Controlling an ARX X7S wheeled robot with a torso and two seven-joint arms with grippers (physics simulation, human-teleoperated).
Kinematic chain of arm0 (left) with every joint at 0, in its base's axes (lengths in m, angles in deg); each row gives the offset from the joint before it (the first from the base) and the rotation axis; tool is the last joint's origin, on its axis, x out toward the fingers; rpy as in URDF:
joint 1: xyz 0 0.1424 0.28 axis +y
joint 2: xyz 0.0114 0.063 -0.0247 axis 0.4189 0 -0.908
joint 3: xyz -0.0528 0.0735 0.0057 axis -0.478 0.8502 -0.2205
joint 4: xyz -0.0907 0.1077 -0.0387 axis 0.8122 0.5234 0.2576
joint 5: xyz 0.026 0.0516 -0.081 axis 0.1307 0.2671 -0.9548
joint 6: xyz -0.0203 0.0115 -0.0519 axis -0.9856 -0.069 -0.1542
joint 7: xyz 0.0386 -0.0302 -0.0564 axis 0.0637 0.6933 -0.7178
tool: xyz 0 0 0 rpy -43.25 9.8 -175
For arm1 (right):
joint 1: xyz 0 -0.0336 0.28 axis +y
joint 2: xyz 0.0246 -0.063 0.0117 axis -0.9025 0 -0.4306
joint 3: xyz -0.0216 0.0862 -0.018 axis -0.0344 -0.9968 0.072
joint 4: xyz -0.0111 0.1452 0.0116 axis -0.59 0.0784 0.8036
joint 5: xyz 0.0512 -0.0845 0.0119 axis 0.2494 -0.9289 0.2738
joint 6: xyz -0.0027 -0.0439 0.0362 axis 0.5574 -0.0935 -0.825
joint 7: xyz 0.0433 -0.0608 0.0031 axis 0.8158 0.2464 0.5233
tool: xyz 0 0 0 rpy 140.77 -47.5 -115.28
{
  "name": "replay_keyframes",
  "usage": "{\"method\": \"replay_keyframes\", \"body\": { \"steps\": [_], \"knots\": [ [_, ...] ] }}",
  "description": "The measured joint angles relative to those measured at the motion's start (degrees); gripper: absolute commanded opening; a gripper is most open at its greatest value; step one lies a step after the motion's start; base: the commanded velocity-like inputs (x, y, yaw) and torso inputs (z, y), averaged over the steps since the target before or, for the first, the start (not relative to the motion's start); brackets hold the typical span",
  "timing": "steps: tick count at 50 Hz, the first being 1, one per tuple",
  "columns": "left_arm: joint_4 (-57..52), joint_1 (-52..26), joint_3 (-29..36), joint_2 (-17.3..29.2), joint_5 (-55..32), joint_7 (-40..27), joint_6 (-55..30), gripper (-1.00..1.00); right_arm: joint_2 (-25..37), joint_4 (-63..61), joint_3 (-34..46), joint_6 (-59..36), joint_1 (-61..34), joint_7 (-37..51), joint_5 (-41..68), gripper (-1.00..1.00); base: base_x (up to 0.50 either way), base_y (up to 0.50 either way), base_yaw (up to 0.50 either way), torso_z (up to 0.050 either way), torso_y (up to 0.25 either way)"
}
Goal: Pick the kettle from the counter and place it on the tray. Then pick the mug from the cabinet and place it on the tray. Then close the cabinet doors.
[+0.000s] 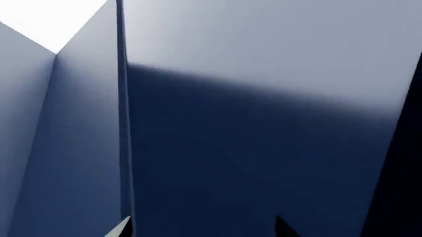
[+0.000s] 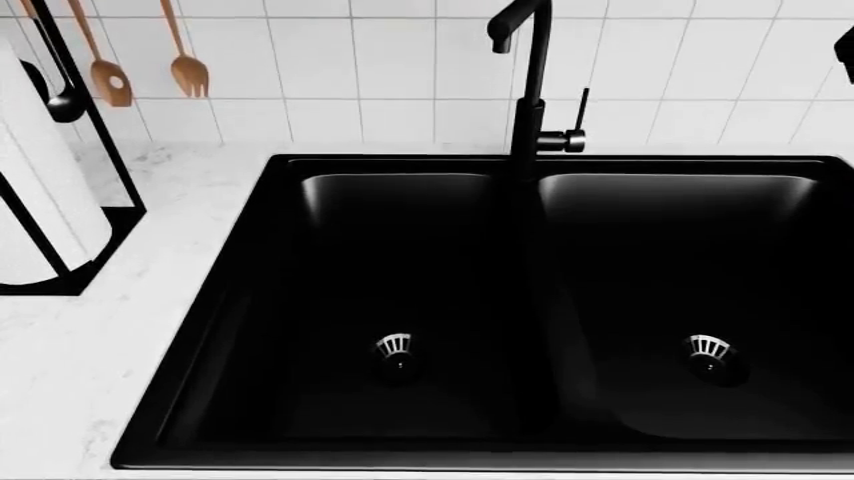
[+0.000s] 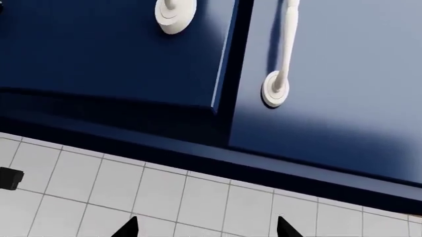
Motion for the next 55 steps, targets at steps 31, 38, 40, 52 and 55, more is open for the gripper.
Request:
{"method": "replay_keyframes", "body": {
  "steps": [31, 38, 40, 52, 55],
  "knots": [
    [21.14, -0.75, 0.04, -13.24, 26.6, 8.85, 9.28, 1.0, 2.46, -1.83, -1.47, 0.54, 2.37, 0.77, 1.66, 1.0, 0.0, 0.0, 0.0, 0.001, 0.0],
    [23.08, -0.84, 0.05, -14.76, 32.41, 9.6, 10.23, 1.0, 2.6, -2.05, -1.45, 0.27, 2.39, 0.82, 2.0, 1.0, 0.0, 0.0, 0.0, 0.001, 0.0],
    [23.19, -0.87, -0.56, -15.08, 34.31, 10.24, 10.34, 1.0, 2.66, -2.1, -1.46, 0.16, 2.28, 0.84, 2.18, 1.0, 0.0, 0.0, 0.0, 0.0, 0.0],
    [19.3, -0.95, -8.28, -16.07, 45.93, 14.98, 9.65, 1.0, 3.6, -2.63, -2.02, 0.07, 2.42, 1.02, 3.28, 1.0, 0.0, 0.0, 0.0, 0.0, 0.0],
    [17.96, -0.99, -10.58, -16.19, 48.28, 16.29, 9.13, 1.0, 4.43, -2.99, -2.77, 0.79, 3.55, 1.0, 3.49, 1.0, 0.0, 0.0, 0.0, 0.0, 0.0]
  ]
}}
